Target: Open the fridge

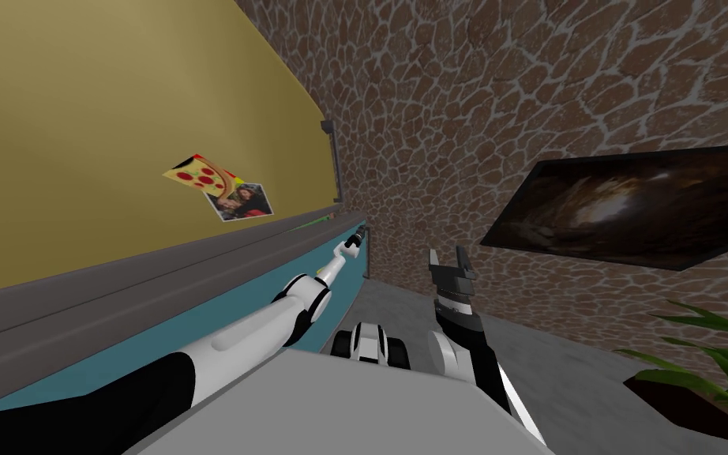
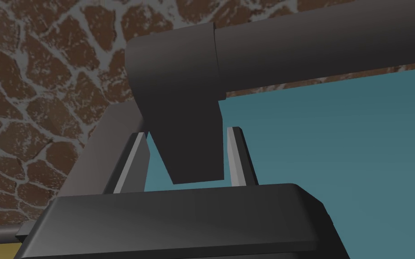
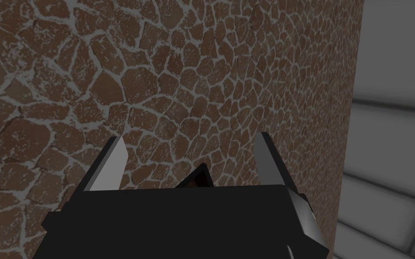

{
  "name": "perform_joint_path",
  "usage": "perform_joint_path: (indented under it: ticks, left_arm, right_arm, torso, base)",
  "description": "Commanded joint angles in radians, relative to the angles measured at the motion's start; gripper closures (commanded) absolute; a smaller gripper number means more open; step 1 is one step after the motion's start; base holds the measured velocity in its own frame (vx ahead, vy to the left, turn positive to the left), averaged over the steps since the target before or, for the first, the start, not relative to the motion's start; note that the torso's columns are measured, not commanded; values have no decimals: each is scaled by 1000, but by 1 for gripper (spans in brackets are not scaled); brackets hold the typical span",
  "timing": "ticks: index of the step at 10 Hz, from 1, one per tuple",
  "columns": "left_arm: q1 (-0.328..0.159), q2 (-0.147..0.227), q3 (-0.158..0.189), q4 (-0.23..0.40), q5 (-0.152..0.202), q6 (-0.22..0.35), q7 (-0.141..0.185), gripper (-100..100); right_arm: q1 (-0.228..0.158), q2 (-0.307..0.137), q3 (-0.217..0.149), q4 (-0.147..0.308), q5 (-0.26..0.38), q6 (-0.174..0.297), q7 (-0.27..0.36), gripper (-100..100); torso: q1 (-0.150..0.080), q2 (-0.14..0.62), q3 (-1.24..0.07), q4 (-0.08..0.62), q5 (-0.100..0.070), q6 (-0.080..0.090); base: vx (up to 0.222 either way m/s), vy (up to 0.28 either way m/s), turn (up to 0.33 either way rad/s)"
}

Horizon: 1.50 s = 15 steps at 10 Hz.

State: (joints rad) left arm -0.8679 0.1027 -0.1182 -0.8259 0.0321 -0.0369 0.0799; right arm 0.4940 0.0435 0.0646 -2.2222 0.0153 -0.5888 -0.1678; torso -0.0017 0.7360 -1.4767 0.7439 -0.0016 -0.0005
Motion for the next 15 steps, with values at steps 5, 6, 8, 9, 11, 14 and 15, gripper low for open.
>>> perform_joint_path:
  ticks: [5, 6, 8, 9, 11, 14, 15]
  left_arm:
    - [-73, -75, -10, 48, -72, -35, 13, 100]
    - [-102, -75, -10, 96, -72, -43, 13, 100]
    - [-159, -75, -10, 198, -72, -43, 13, 100]
    - [-168, -75, -10, 225, -72, -43, 13, 100]
    - [-159, -69, -13, 230, -69, -38, 18, 100]
    - [-163, -92, -59, 230, -61, -38, 34, 100]
    - [-163, -92, -59, 230, -61, -38, 34, 100]
  right_arm:
    - [-1, 0, 0, 0, 0, 0, 0, 0]
    - [0, 0, 0, 0, 0, 0, 0, 0]
    - [0, 0, 0, 0, 0, 0, 0, 0]
    - [0, 0, 0, 0, 0, 0, 0, 0]
    - [0, 0, 0, 0, 0, 0, 0, 0]
    - [-1, 0, 0, 0, 0, 0, 0, 0]
    - [-1, 0, 0, 0, 0, 0, 0, 0]
  torso:
    - [-3, 9, 5, -3, 0, 4]
    - [-2, 6, 4, 2, 0, 2]
    - [-2, 1, 1, 2, 0, 4]
    - [-3, 1, 1, 1, 0, 6]
    - [-6, 0, -1, -6, -1, 6]
    - [-4, 5, 2, -8, -2, 5]
    - [0, 2, 0, -7, 0, 2]
  base:
    - [-93, 22, -37]
    - [-54, -12, 24]
    - [14, -1, 18]
    - [23, 7, 4]
    - [9, 1, 2]
    - [-210, 24, -225]
    - [-147, -3, -108]
